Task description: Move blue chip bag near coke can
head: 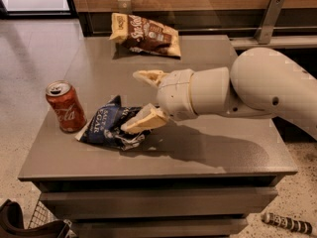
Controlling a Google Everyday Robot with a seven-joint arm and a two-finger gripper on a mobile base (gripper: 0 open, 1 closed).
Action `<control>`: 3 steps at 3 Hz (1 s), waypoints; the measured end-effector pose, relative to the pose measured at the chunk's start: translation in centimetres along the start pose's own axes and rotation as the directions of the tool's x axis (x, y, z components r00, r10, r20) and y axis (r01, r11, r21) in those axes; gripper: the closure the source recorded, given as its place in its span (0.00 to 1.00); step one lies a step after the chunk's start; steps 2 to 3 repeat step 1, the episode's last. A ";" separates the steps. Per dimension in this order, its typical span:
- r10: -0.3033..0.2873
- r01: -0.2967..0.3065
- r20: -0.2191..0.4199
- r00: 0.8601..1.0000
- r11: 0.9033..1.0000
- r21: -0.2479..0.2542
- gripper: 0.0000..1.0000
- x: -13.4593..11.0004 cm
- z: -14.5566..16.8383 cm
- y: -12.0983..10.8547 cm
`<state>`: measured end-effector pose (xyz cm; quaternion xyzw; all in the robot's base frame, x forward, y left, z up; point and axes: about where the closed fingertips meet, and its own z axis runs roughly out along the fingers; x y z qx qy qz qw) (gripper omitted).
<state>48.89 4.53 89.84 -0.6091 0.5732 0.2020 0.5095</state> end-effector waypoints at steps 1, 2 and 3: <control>-0.001 0.001 0.000 1.000 1.000 -0.001 0.00 0.0 0.0 0.0; -0.001 0.001 0.000 1.000 1.000 -0.001 0.00 0.0 0.0 0.0; -0.001 0.001 0.000 1.000 1.000 -0.001 0.00 0.0 0.0 0.0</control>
Offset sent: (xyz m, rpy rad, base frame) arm 0.0000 0.0000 0.0000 0.0000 0.0000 0.0000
